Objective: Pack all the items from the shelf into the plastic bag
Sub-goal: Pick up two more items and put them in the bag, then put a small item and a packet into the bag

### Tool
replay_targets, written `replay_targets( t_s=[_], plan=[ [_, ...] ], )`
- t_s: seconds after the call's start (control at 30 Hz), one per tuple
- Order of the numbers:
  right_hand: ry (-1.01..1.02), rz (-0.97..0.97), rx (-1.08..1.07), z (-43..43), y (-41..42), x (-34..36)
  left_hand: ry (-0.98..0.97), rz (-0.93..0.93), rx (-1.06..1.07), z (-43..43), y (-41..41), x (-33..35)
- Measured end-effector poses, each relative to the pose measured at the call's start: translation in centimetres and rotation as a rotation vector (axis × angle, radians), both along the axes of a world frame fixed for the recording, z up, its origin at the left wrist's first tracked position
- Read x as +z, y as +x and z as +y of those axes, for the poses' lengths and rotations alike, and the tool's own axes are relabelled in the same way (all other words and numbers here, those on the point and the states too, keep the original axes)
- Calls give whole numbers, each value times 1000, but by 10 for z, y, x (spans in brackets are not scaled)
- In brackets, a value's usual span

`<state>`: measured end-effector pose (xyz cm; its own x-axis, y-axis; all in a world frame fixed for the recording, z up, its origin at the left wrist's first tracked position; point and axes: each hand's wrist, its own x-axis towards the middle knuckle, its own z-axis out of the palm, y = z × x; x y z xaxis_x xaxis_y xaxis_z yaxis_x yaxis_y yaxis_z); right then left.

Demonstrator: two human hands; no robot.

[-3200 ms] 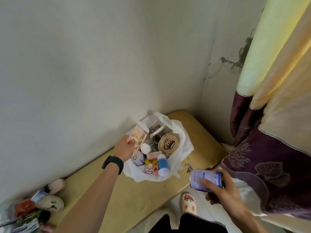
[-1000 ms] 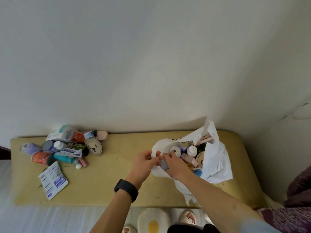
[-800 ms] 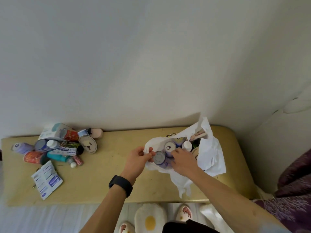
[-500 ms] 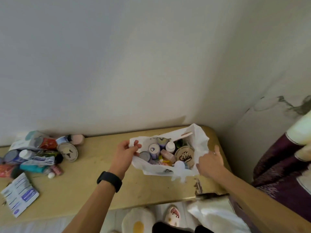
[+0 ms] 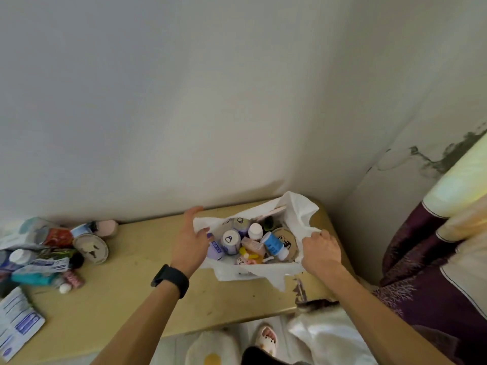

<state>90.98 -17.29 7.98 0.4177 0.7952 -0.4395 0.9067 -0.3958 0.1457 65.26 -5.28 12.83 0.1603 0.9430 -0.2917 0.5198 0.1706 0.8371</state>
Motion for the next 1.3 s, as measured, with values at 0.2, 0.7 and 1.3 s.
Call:
replay_targets(
  t_s=[0.2,0.7,1.3],
  plan=[
    [177,-55,-54,6,14,32,112,-51,13,6,7,18],
    [-31,9,105,18,1,23,403,991,-629,3,-7,-23],
    [537,896,646,78,-353,33,-30,422,517,-70,-331,-66]
  ],
)
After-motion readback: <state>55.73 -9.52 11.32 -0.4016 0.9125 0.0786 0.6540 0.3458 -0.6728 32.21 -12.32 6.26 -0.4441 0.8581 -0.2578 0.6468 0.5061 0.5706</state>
